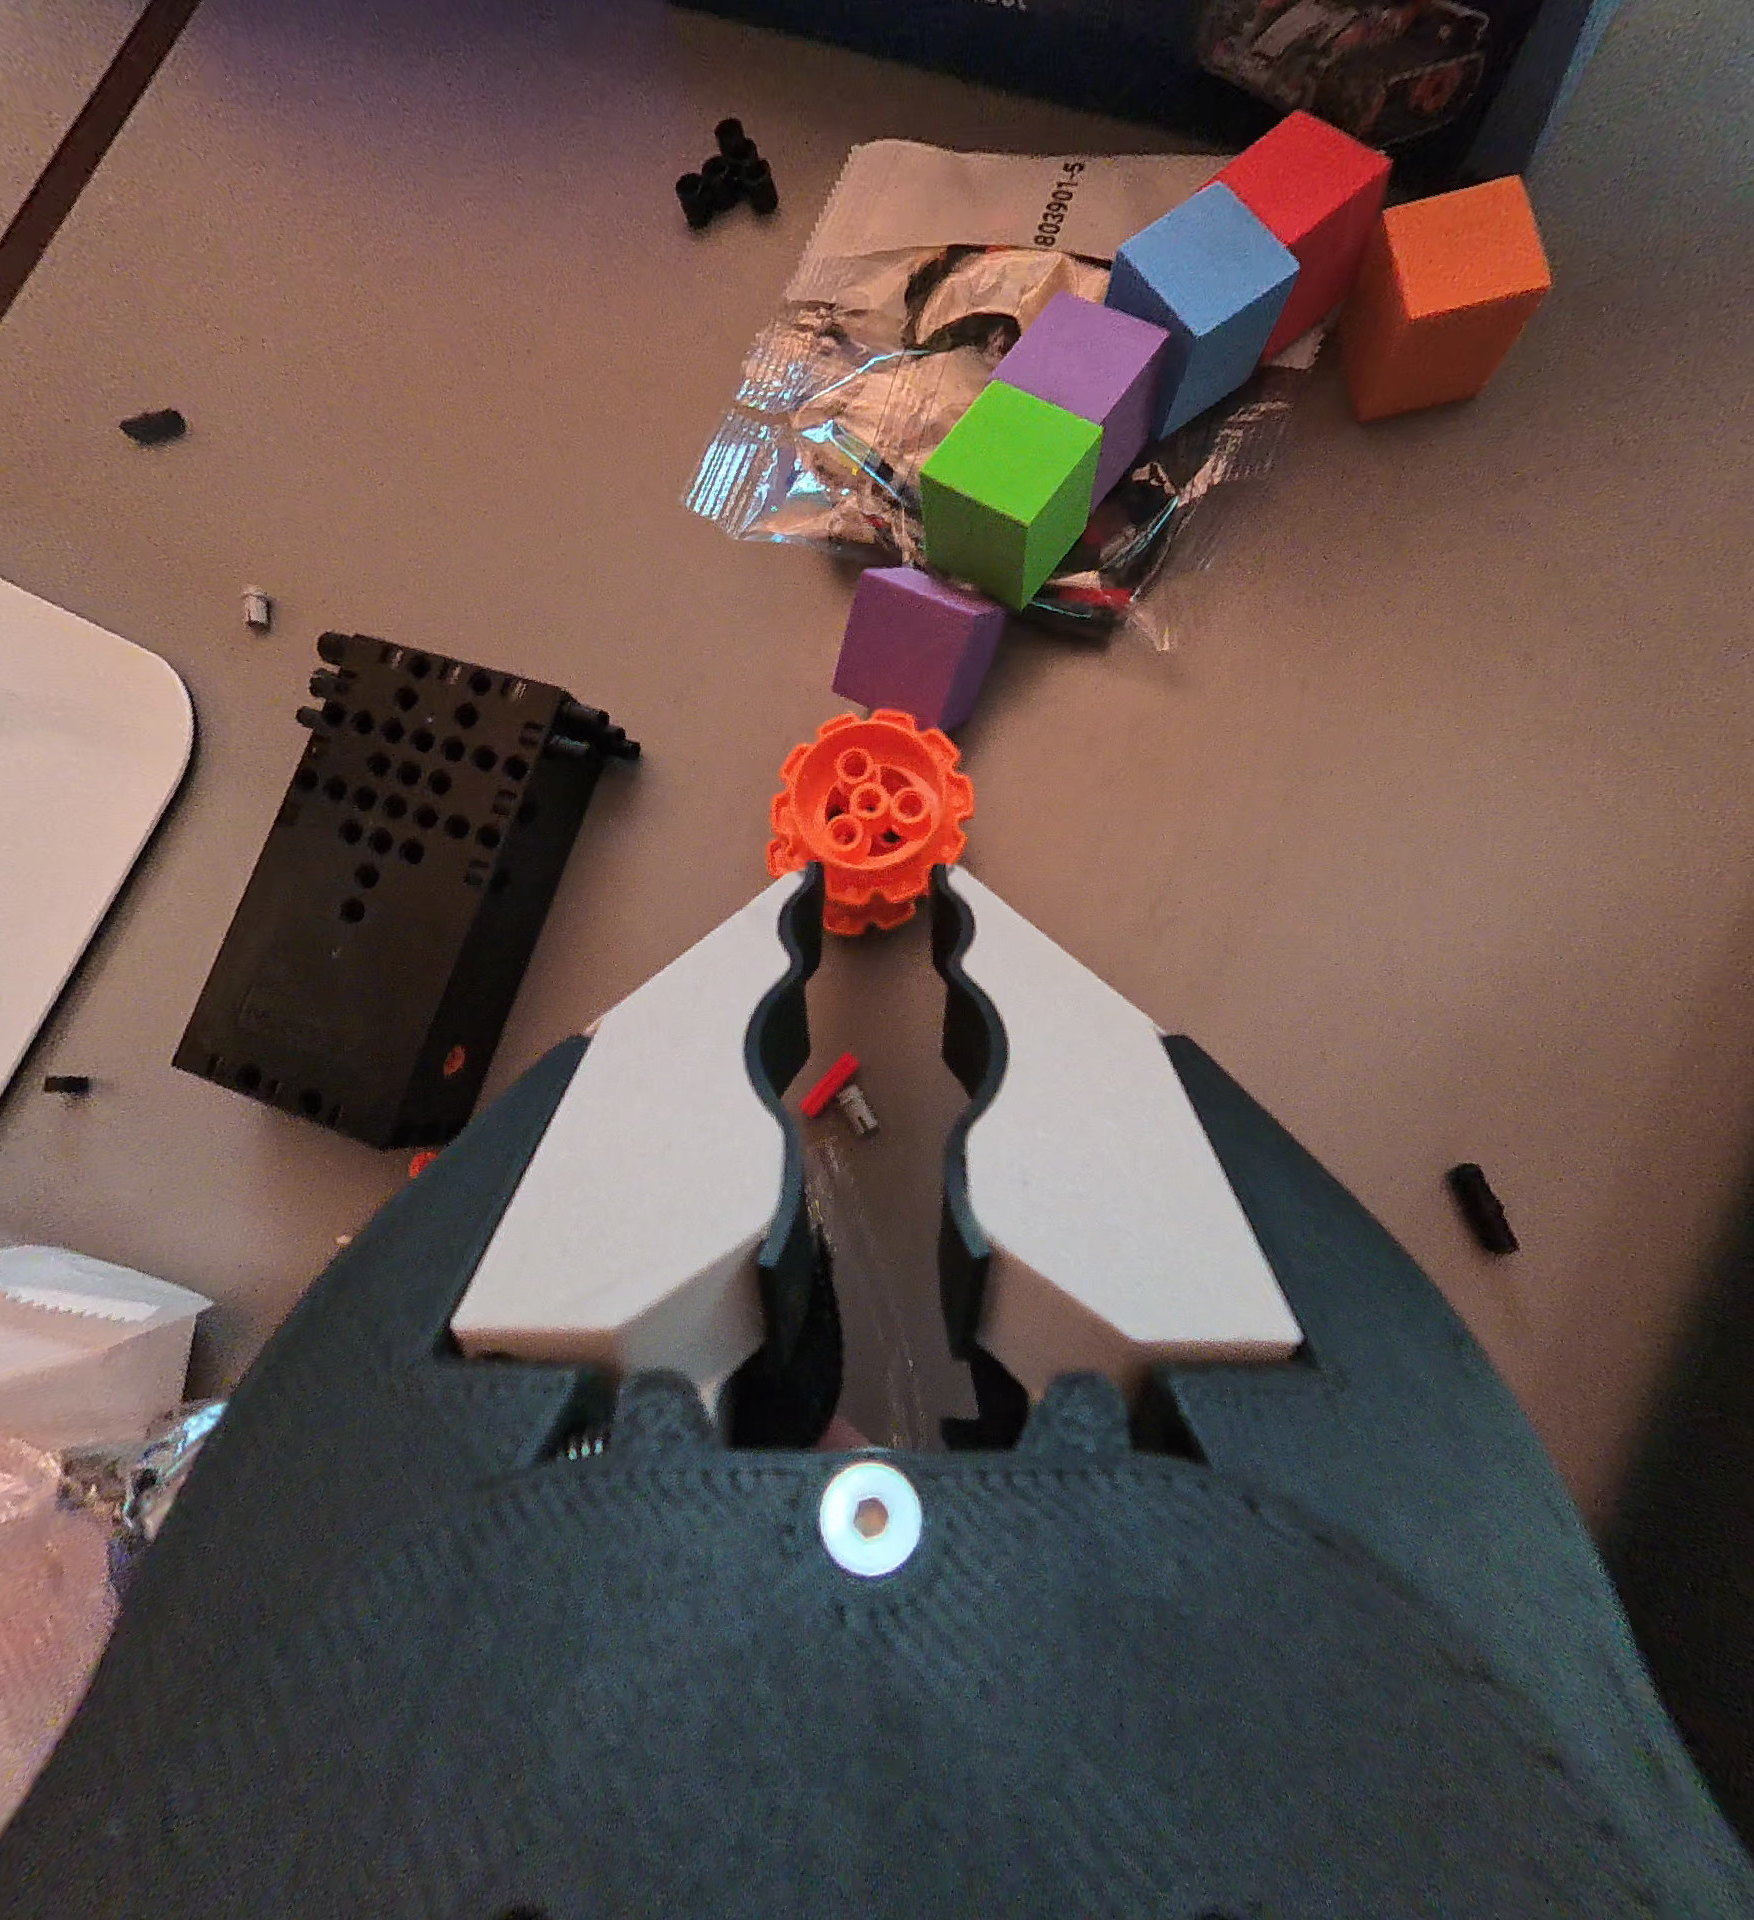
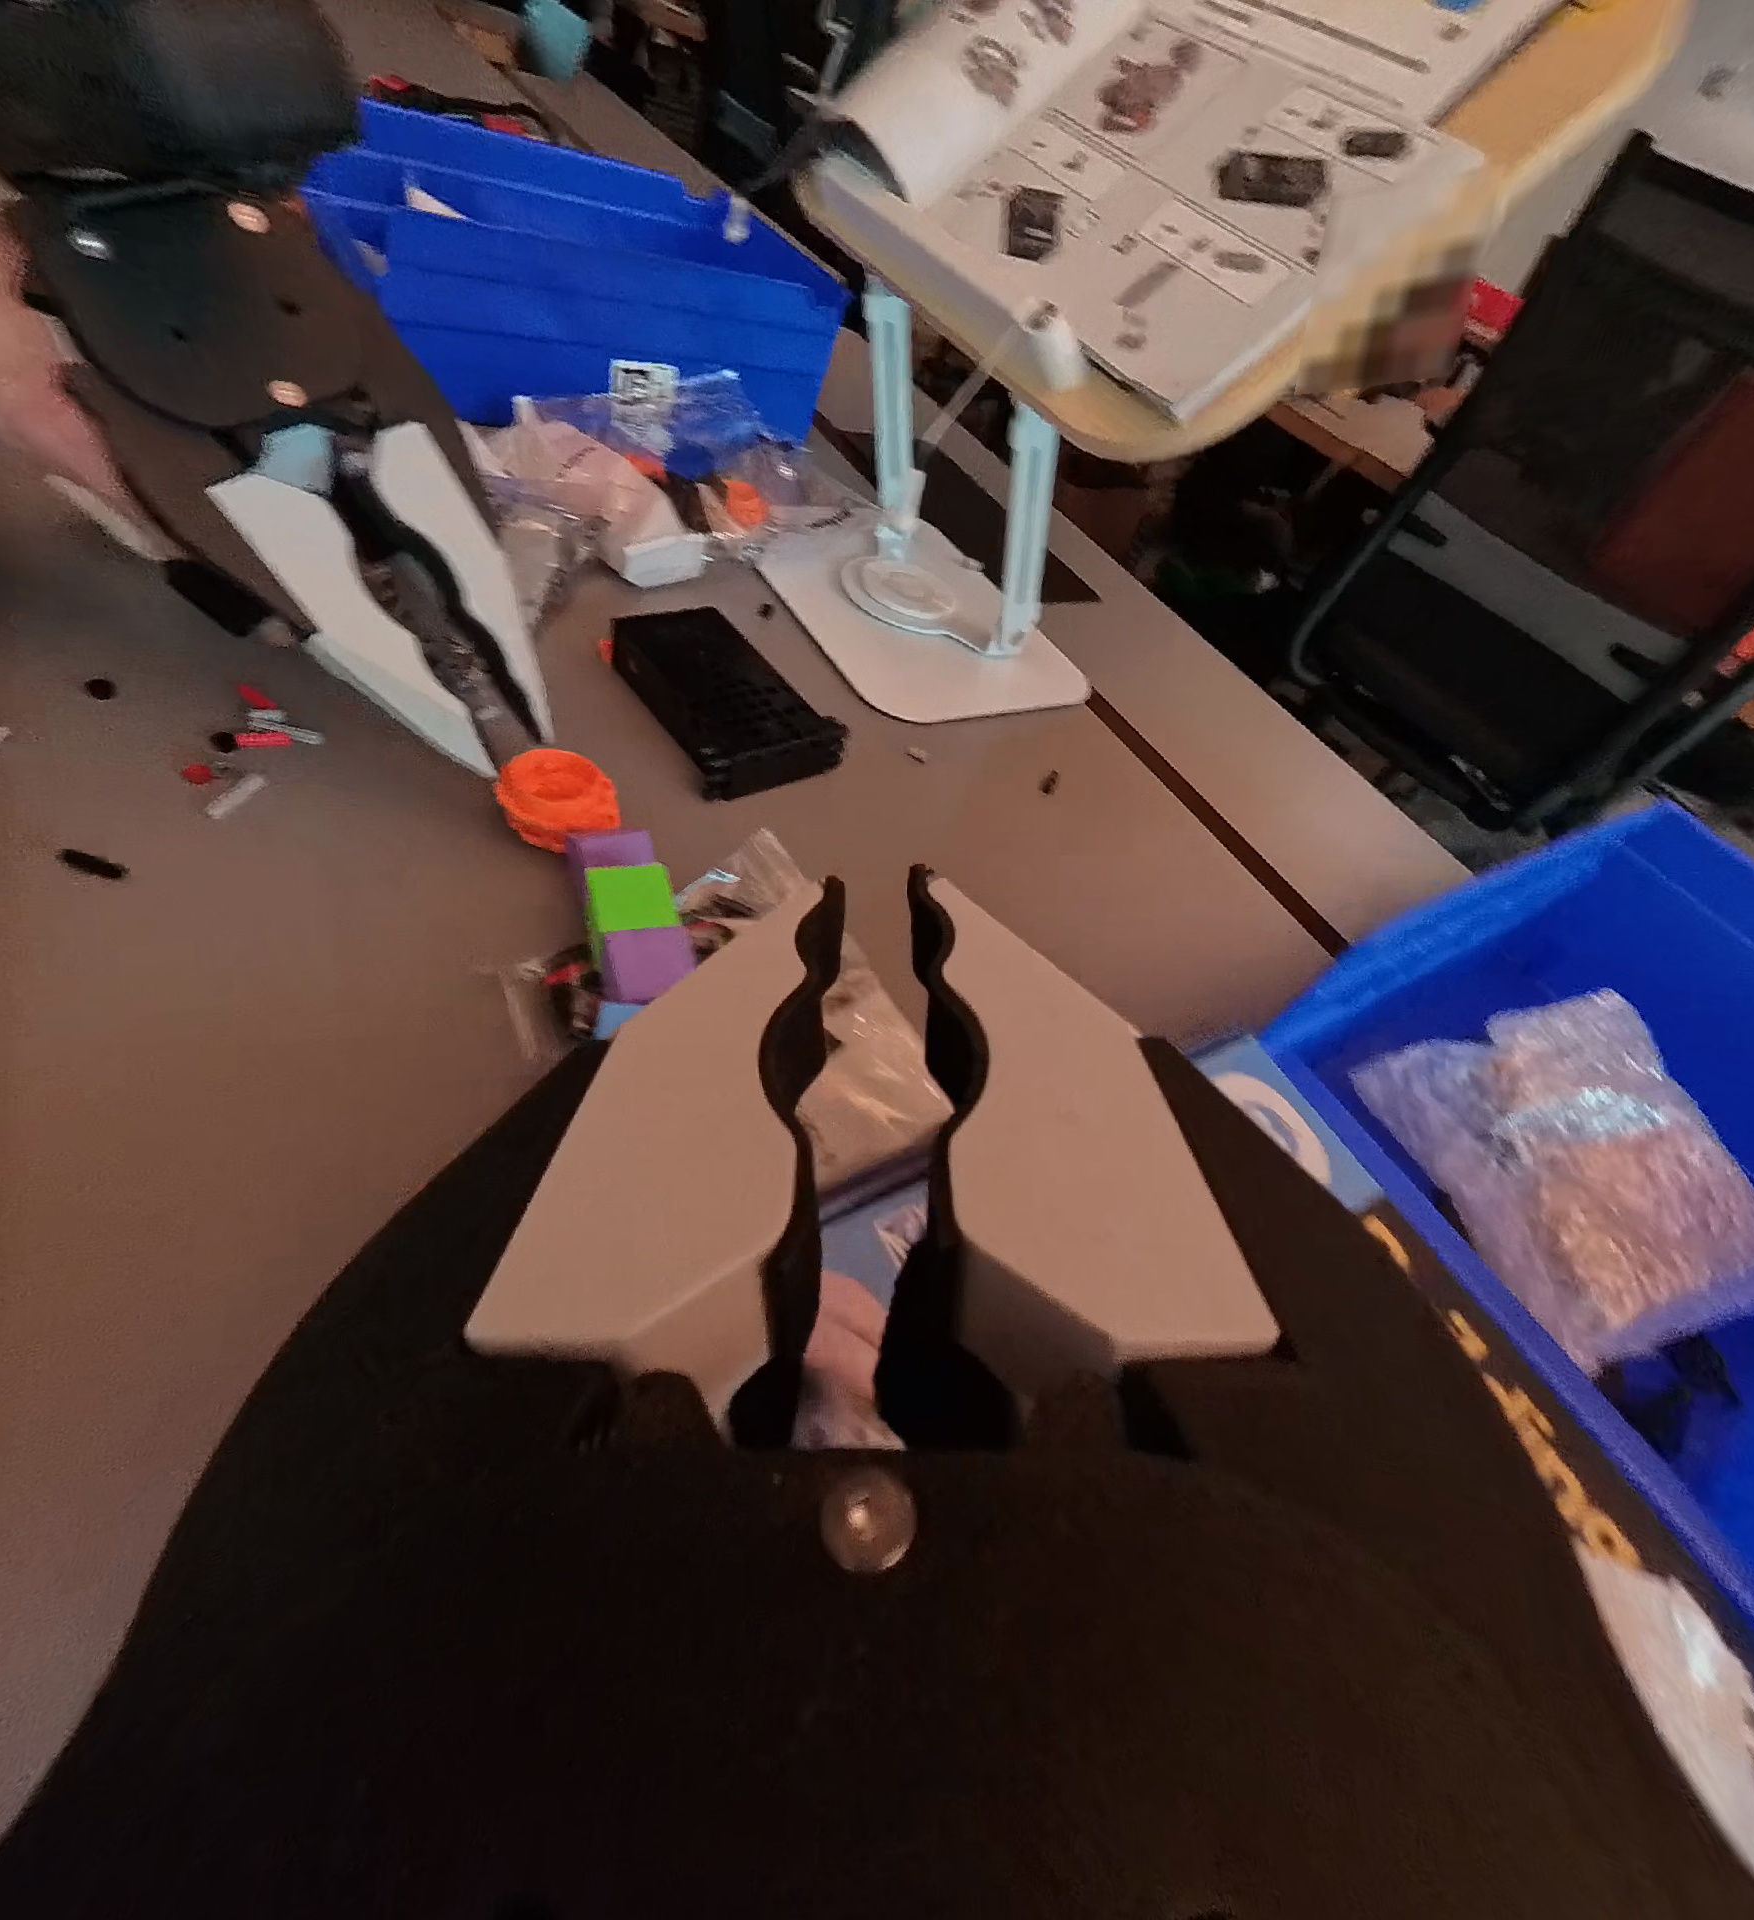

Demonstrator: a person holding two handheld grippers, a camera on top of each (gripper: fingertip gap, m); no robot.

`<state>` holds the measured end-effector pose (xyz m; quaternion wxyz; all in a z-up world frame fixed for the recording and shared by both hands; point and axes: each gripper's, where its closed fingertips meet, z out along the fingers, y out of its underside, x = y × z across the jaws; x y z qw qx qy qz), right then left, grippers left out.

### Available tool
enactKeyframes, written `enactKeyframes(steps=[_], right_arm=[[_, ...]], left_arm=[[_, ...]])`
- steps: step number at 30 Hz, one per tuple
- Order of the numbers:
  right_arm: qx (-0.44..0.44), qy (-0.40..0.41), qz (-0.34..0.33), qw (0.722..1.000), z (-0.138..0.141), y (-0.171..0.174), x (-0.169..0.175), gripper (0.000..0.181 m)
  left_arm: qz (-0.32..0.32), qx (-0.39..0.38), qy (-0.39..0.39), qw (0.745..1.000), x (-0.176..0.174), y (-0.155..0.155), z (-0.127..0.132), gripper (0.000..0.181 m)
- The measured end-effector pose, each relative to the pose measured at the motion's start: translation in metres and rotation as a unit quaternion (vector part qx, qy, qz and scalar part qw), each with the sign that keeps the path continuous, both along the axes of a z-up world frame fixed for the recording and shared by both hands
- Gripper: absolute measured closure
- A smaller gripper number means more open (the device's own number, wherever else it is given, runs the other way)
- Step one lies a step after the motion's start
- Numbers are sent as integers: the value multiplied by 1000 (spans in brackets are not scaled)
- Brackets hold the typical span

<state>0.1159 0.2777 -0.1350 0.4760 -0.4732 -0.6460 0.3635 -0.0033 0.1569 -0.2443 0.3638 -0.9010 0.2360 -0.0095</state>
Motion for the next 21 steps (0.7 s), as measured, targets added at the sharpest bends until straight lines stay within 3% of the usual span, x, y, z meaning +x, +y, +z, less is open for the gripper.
enactKeyframes(steps=[4, 10, 14, 21], right_arm=[[27, -54, 58, 996, -10, -45, -23, 157], [52, -214, 139, 965, -67, -97, -67, 141], [62, -294, 156, 941, -102, -110, -94, 141], [48, -327, 150, 932, -121, -108, -116, 148]], left_arm=[[15, -6, -12, 1000, -9, -6, -3, 157], [13, -3, -15, 1000, -9, -2, -5, 155], [15, -17, -28, 999, -10, -2, -12, 155], [9, -33, -31, 999, -8, -2, -20, 157]])
